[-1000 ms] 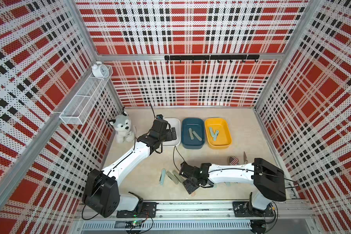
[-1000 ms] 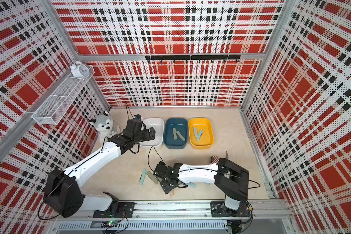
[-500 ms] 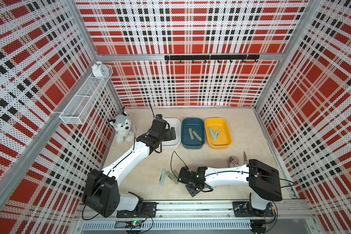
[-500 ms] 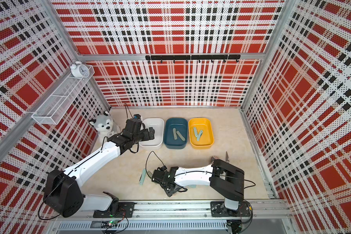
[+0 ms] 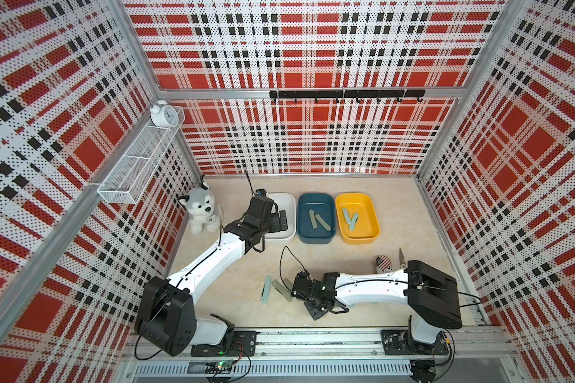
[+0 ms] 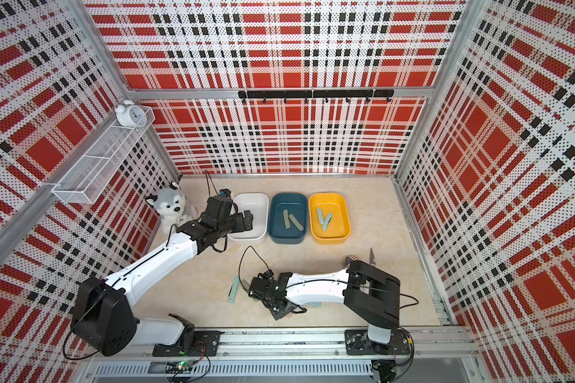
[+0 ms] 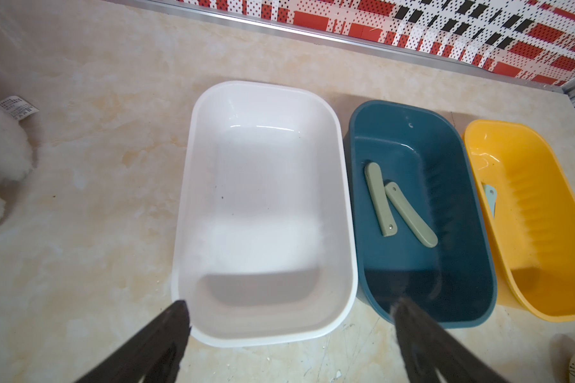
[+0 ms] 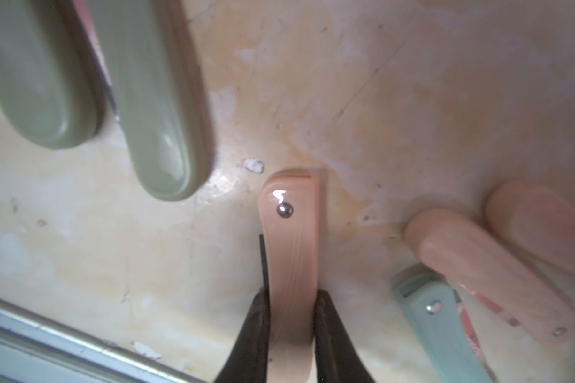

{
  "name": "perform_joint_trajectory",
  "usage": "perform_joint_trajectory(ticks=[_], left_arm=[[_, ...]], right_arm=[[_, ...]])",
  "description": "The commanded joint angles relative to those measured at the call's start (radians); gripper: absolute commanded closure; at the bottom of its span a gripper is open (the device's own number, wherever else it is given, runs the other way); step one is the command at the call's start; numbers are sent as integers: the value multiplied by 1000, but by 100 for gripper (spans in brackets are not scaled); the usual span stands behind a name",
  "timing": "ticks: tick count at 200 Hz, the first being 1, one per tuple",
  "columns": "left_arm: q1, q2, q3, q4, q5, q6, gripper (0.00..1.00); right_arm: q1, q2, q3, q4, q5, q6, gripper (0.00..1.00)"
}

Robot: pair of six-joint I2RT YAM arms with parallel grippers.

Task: Place the fruit knives into the storage box by color
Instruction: Pick up the fruit knife from the center of the board, then place the fruit knife in the storage box.

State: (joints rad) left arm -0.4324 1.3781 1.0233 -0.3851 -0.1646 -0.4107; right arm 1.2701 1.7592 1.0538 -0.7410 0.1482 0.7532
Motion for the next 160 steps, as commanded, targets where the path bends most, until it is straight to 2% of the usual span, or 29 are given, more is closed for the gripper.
perform_joint_trajectory(ticks=[1,35,68,93,126,160], left_arm=[[10,-18,18,6,-2,15,2],[17,-30,17,-7,-11,14,2],[29,-112,-17,-16,-53,3,2],[74,-185,-41,-29,-59,-5,2],[132,-256,-82,-34,-54,-19,2],[144,-295,-117,-44,-62,-26,2]], right_arm=[[-26,-30,24,-56,52,-26,83],[-57,-38,89,-84,84,-75,82],[-172,-21,239,-57,108,-185,82],[-260,13,385,-10,67,-274,82],[-328,151,614,26,15,-350,81],[-364,345,886,16,11,-413,80]])
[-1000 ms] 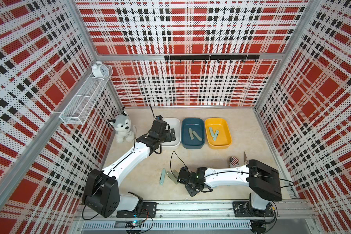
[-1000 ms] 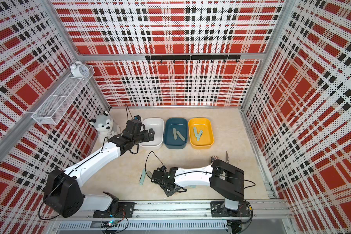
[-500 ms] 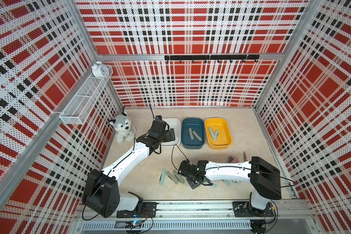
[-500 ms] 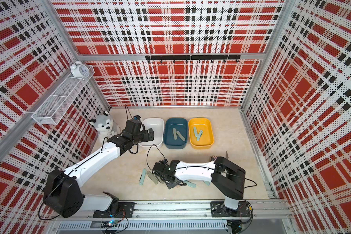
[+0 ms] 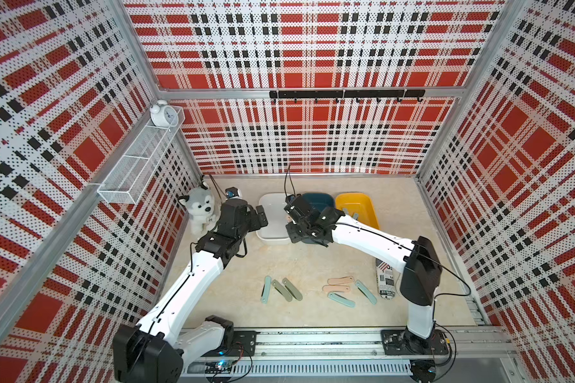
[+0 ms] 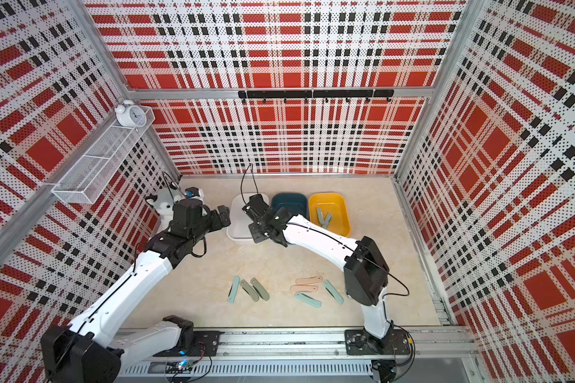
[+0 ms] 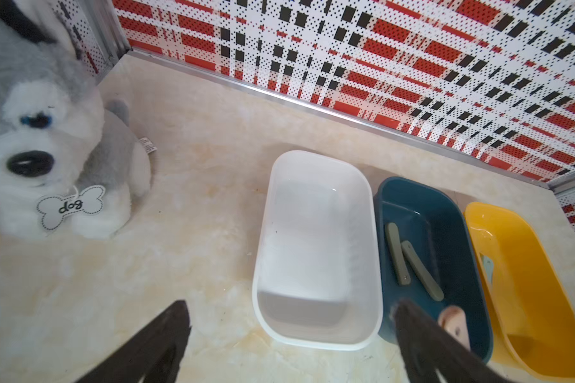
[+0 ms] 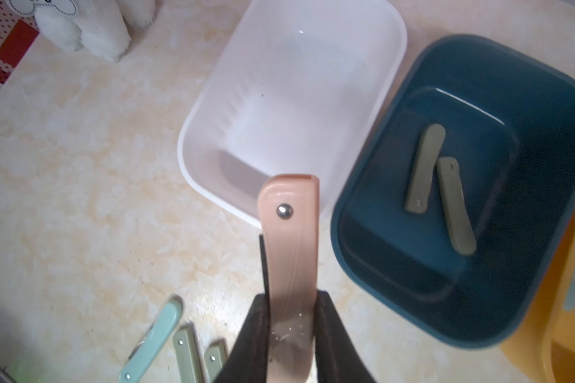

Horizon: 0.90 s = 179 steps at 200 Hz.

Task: Place the fruit knives into the storage box by color
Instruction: Place the fruit knife in the storage box.

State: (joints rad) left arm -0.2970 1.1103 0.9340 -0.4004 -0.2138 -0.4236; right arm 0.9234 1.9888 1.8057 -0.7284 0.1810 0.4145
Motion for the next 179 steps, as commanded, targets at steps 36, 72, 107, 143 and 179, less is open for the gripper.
perform_joint_trajectory(ticks=[36,72,107,143,179], left_arm=[[8,-54,-41,-29,-38,-18,2],[10,-55,-26,-40,-59,-7,2],[10,-45,-21,-41,-52,-9,2],[10,-41,-20,-41,-35,-18,2],[10,-62,-20,-49,-41,-20,2]], right_arm=[[-69,286,299,24,-52,-85,80],[-89,396,378,32,-41,-88,80],[-91,433,384,93,2,-89,79],[-92,487,391,162,49,-82,78],[-95,529,398,205,57,-73,78]])
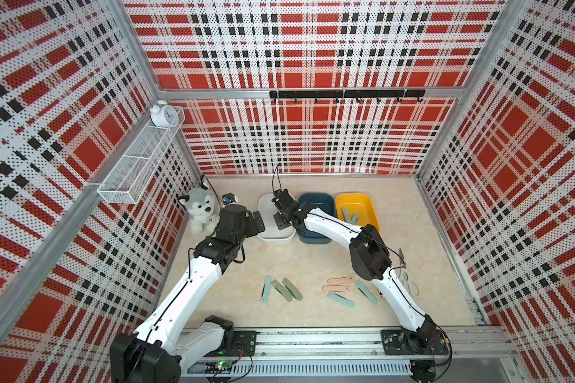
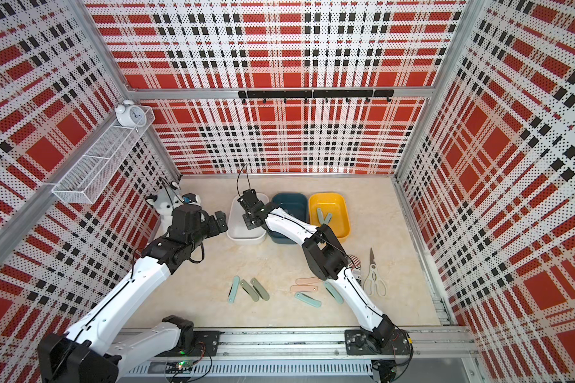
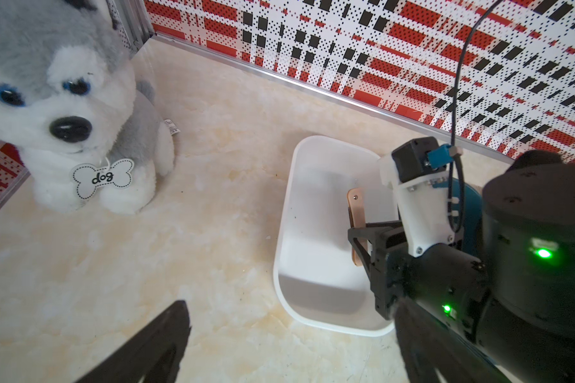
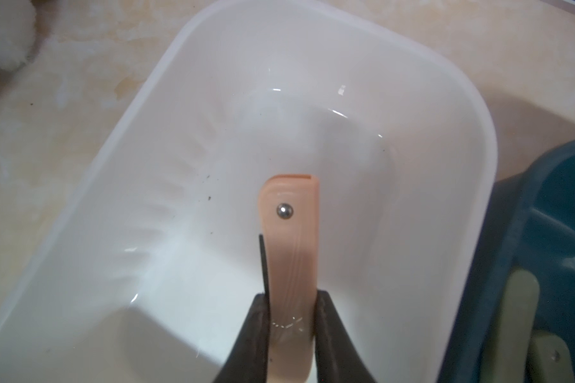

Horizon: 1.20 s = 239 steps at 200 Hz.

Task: Place the fruit knives into the storage box by color
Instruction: Place the fruit knife in the storage box.

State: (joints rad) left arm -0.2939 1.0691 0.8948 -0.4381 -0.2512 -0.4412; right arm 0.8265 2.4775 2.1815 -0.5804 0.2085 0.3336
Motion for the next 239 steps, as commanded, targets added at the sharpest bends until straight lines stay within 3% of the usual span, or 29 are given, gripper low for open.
perform_joint_trajectory(ticks=[1,70,106,163,178,195,229,239], left_arm=[[7,-22,19,-11,-4,-2,2],[7,-50,30,-40,-39,9,1],[7,-47,16,-37,-21,2,2],[-27,-37,10,-28,11,37,1],[-80,-27,9,-26,-32,51,2],[-138,-7,9,-25,-71,67,2],[-257,51,14,-4,-58,114,1],[-299,79,19,5,-55,131,2]], right_arm=[[2,41,22,58,29,7,78],[-22,48,13,84,5,8,71],[-27,18,13,95,-52,12,52],[-29,-126,-16,81,-82,22,34],[-33,-233,-103,109,-88,28,24],[-44,-372,-247,155,-87,36,21],[-105,-627,-557,185,-83,56,9],[-134,-704,-667,198,-70,61,0]])
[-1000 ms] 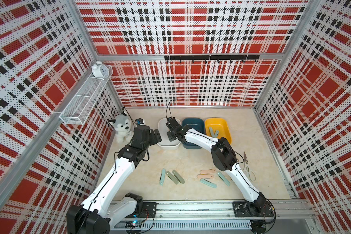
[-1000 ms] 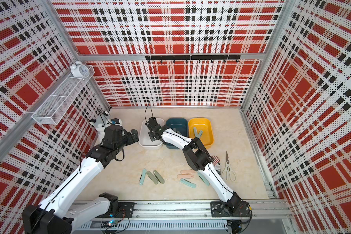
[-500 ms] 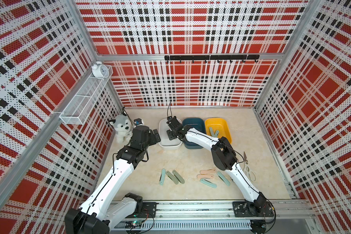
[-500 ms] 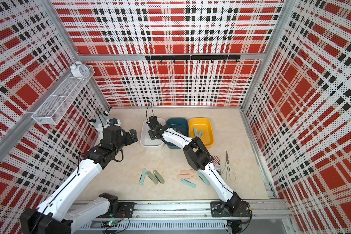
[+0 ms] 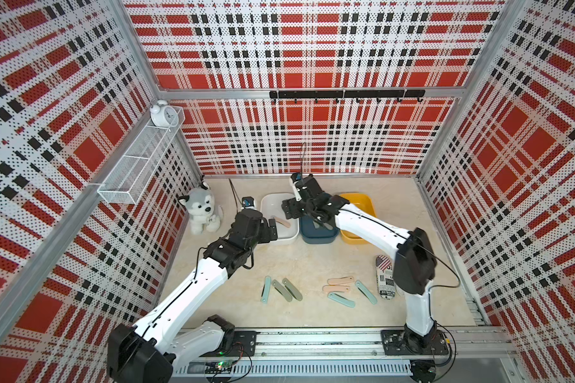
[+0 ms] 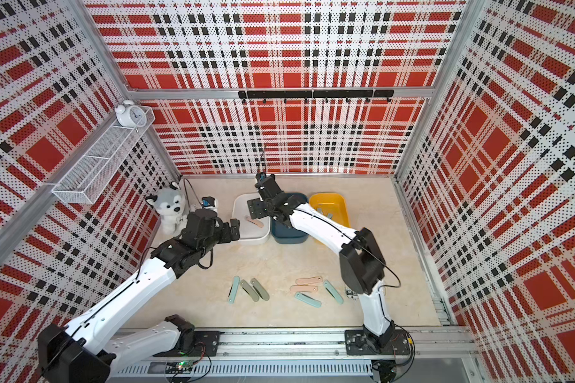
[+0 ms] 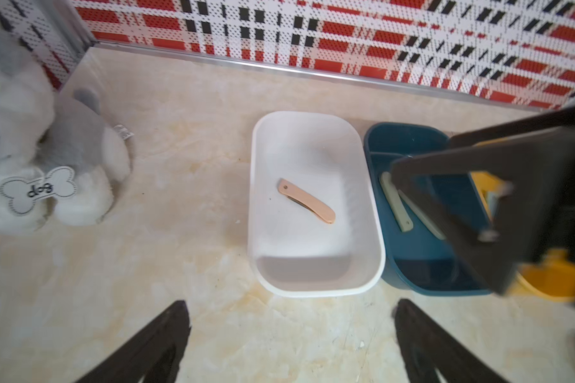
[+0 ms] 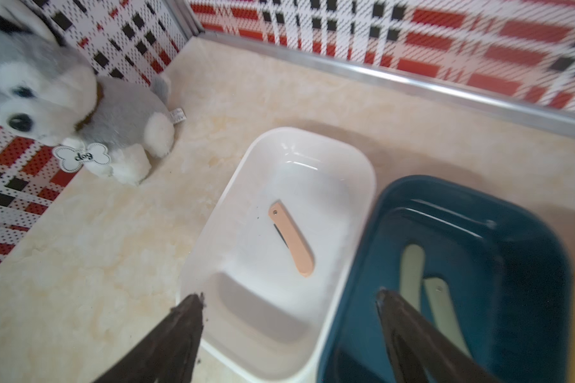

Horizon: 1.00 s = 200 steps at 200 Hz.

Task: Place the fruit knives into the storage box by color
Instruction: Place the fruit knife in the storage box, then pick up the fruit knife from the center of the board.

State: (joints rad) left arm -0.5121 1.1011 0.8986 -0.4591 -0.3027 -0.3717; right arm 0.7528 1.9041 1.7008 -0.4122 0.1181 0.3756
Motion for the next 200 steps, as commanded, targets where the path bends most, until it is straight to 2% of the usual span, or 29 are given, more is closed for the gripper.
perform_joint_trajectory(ticks=[1,48,83,107,137,149,178,200], left_arm=[[-85,50,16,27,-5,61,2],[-303,256,95,36,-12,188,0],[-451,457,205,47,38,307,6],[-512,606,315,18,87,385,10],[-533,770,460,-46,224,447,17],[-547,823,513,-78,235,462,19],[-588,886,566,-116,214,491,25],[-593,902,570,-133,240,493,29]], right_arm=[[-63,-140,-198,31,21,18,0],[-229,-483,-570,22,48,30,0],[-367,-667,-714,-4,-16,37,0],[-409,-727,-759,-28,-21,26,0],[-423,-758,-789,-30,-25,26,0],[-424,-762,-795,-30,-27,24,0],[-431,-764,-788,-31,-30,16,0],[-439,-767,-778,-36,-26,7,0]])
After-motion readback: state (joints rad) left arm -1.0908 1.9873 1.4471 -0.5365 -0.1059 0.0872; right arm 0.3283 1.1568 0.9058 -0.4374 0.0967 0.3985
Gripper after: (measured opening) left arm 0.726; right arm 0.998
